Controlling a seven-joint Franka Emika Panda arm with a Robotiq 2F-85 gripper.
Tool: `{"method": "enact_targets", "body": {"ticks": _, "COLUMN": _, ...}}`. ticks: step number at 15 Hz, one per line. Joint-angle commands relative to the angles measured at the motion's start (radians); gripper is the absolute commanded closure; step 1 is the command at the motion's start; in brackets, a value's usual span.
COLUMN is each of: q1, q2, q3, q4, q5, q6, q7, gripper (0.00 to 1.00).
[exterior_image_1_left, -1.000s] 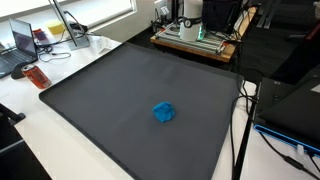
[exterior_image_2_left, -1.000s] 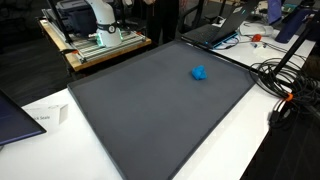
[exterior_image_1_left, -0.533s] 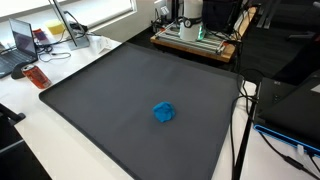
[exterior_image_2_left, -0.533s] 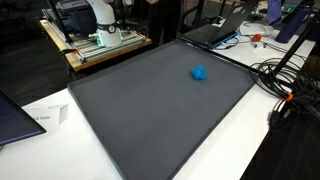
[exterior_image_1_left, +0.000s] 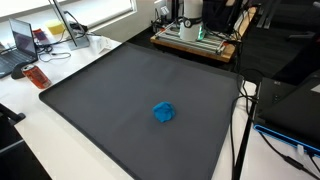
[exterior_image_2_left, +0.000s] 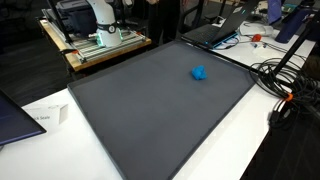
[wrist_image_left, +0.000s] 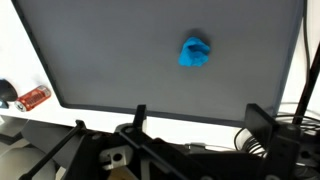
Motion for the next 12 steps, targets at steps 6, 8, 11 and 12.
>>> {"method": "enact_targets", "body": {"ticks": 6, "q1": 0.1, "q2": 0.102, "q3": -0.04, "q4": 0.012, "q5": -0.094, "q6": -0.041, "q7": -0.143, "gripper": 0.0}}
{"method": "enact_targets", "body": {"ticks": 8, "q1": 0.1, "q2": 0.112, "q3": -0.046, "q4": 0.012, "q5": -0.095, "q6": -0.04, "q7": -0.169, "gripper": 0.0}}
{"method": "enact_targets", "body": {"ticks": 11, "q1": 0.113, "q2": 0.135, "q3": -0.044, "q4": 0.015, "q5": -0.128, "q6": -0.047, "q7": -0.202, "gripper": 0.0}}
{"method": "enact_targets", "body": {"ticks": 12, "q1": 0.127, "q2": 0.155, "q3": -0.042, "q4": 0.016, "q5": -0.145, "q6": -0.066, "q7": -0.214, "gripper": 0.0}}
